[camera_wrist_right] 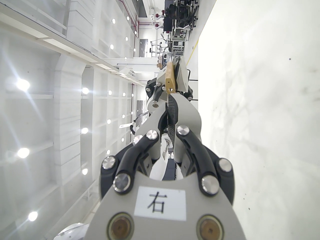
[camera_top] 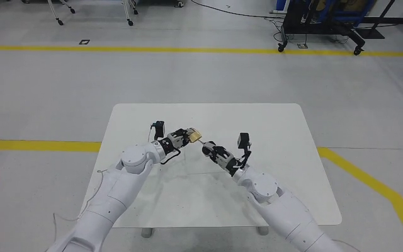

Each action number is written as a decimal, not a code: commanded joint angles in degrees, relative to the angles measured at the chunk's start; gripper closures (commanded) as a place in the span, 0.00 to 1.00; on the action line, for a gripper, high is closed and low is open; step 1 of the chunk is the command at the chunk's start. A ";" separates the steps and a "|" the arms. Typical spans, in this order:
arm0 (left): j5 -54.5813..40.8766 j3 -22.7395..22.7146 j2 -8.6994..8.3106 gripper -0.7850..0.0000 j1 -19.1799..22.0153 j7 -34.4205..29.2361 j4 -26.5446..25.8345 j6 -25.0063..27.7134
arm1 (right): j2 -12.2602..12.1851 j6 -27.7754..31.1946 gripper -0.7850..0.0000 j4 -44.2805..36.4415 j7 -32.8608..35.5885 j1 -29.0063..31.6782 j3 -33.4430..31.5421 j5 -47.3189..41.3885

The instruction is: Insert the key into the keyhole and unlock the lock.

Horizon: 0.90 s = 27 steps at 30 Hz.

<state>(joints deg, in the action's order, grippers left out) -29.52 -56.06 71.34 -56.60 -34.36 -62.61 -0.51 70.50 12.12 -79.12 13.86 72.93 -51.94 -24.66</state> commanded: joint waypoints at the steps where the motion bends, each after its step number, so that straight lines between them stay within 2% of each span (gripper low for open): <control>1: 0.16 -0.08 0.06 1.00 -0.02 -0.12 0.00 -0.06 | 0.23 -0.02 1.00 0.52 -0.19 -0.29 0.14 0.10; 27: 3.05 -0.01 1.04 1.00 -0.57 0.10 -0.49 -0.98 | 2.74 -2.44 1.00 -0.04 -8.56 -0.06 1.67 8.81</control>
<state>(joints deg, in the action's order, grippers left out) -26.58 -56.07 72.35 -57.16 -34.23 -63.11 -1.50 73.18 9.71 -79.19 5.30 72.88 -50.25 -15.89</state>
